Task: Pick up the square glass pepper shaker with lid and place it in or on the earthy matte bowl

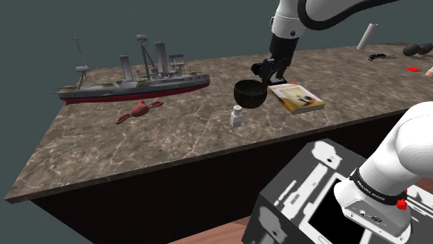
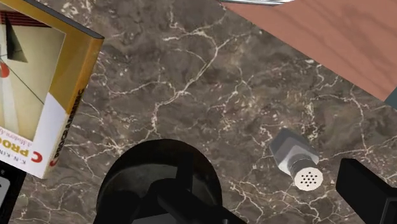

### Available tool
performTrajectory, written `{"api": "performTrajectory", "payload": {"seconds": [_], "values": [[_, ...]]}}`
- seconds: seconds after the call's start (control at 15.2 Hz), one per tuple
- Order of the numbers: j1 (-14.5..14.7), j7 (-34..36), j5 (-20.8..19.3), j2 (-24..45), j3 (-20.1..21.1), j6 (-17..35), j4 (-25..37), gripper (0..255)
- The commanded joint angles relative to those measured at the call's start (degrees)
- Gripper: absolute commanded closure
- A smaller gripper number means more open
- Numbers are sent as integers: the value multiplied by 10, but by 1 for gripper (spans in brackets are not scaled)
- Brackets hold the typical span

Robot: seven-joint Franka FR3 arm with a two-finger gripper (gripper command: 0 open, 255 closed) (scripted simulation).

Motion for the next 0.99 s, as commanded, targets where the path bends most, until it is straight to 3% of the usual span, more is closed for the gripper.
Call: {"api": "performTrajectory", "payload": {"seconds": [0.0, 0.53, 0.92], "values": [[6, 24, 2, 35, 17, 28, 7, 0], [16, 109, -24, 194, 69, 126, 61, 0], [15, 118, -33, 222, 70, 168, 47, 0]]}}
